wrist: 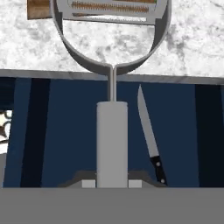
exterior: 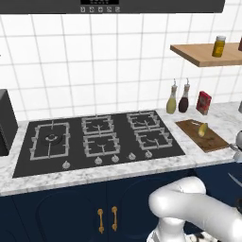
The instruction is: Place the appropriate cutting tool for cutting the cucumber skin on the cutting board.
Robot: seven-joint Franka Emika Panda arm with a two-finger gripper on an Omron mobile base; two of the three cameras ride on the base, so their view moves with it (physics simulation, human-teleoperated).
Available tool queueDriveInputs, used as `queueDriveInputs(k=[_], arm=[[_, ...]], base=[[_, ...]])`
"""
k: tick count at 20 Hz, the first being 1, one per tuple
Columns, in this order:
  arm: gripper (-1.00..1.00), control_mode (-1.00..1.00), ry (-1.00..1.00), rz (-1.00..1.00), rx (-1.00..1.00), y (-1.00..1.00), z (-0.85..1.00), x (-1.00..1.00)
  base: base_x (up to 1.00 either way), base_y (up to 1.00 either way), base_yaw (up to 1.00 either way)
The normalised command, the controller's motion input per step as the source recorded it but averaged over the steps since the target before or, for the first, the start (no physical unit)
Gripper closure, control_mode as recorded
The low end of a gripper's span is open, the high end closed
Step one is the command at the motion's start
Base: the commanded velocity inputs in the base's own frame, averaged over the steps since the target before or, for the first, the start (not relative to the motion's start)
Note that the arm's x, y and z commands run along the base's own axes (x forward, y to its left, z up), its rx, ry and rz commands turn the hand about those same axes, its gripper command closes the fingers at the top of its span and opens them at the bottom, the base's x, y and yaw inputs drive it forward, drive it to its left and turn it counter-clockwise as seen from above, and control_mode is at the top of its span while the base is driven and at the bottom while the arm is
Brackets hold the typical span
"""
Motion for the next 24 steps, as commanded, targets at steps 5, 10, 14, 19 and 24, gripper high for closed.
queueDriveInputs(k=[5, 10, 14, 19, 24], arm=[[1.00, -1.00, 0.01, -0.22, 0.11, -0.04, 0.75, 1.00], [1.00, -1.00, 0.00, -0.18, 0.08, 0.06, 0.28, 0.99], [1.00, -1.00, 0.00, -0.20, 0.04, 0.29, -0.48, 0.63], [1.00, -1.00, 0.00, -0.19, 0.02, 0.03, -0.38, 0.46], [1.00, -1.00, 0.00, -0.12, 0.00, 0.00, -0.35, 0.29]], base=[[0.00, 0.00, 0.00], [0.00, 0.00, 0.00], [0.00, 0.00, 0.00], [0.00, 0.00, 0.00], [0.00, 0.00, 0.00]])
